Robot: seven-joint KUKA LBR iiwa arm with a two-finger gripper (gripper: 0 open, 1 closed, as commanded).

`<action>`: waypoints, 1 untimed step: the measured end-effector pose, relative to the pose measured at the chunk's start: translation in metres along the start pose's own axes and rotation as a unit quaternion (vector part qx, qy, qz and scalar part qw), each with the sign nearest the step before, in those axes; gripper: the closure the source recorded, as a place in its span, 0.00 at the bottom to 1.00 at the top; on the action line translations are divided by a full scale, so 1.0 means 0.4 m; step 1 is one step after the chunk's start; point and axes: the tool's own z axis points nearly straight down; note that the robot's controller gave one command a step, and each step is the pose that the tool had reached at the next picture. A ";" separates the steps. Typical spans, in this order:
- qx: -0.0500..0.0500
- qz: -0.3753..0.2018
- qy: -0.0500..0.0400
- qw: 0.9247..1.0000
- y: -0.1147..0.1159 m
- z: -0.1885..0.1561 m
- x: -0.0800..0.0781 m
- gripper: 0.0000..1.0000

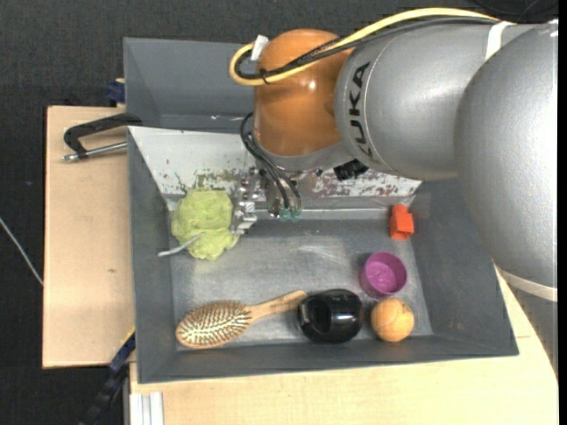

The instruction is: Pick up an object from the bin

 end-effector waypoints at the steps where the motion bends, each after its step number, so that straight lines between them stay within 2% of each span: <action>1: 0.000 0.000 0.000 1.000 0.000 0.000 0.000 1.00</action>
Offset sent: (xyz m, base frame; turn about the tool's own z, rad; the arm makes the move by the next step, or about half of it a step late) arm -0.0334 0.0057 0.0236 -0.0198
